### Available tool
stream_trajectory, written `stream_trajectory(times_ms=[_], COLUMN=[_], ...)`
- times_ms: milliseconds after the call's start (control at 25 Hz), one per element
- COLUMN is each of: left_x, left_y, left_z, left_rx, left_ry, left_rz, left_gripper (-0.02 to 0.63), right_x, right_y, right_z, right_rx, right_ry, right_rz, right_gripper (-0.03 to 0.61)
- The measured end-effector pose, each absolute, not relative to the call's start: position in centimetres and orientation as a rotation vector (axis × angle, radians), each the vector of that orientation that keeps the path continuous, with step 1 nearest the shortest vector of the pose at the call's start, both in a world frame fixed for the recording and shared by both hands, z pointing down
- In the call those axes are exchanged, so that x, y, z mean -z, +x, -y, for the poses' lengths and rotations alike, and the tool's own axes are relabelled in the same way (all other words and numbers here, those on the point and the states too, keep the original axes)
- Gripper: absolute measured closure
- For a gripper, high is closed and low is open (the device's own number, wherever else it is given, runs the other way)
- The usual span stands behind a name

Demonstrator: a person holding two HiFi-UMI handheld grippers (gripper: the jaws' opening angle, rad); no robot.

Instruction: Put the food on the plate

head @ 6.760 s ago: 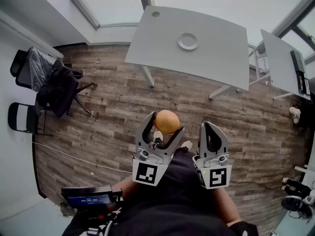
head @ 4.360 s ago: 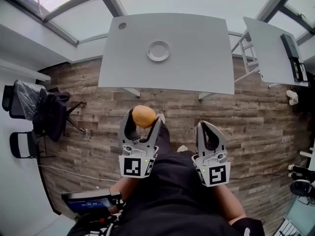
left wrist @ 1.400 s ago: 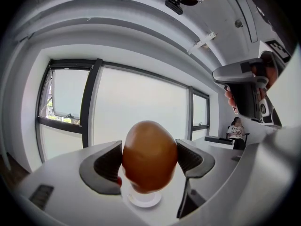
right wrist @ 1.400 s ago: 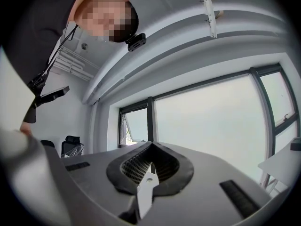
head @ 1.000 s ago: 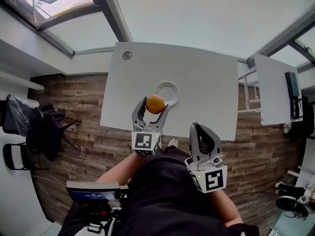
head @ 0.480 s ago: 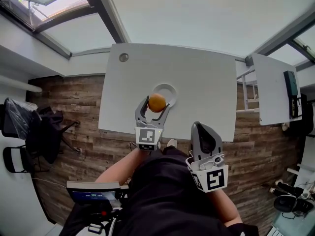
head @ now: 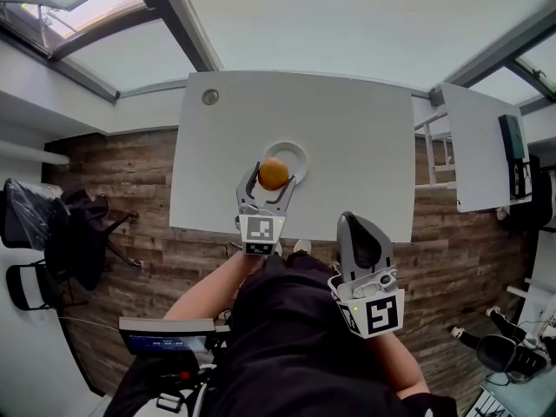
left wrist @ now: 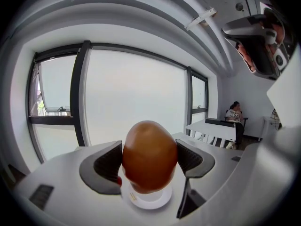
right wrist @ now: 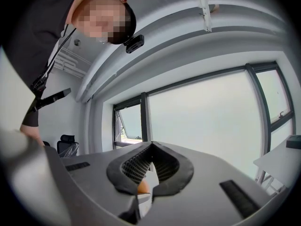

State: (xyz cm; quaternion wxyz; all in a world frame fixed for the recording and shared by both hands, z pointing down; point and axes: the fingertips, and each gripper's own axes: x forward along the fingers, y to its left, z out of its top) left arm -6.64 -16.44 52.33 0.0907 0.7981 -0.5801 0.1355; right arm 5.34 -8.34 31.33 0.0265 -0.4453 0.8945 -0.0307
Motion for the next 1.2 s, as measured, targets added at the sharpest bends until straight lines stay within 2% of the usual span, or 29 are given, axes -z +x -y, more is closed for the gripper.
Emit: stream_trajectory(times_ms=[1200], left_x=[-59.1], left_y=[-7.2], left_z=[18.6], left_rx=[-0.600], left_ry=[2.289], left_rz=[1.578], left_gripper=[0.273], right_x=[-32.2], right_y=[5.5], right_z=[8.2], right_rx=[0.069], right_ry=[-1.390], right_rz=[-2.837], right_gripper=[0.581])
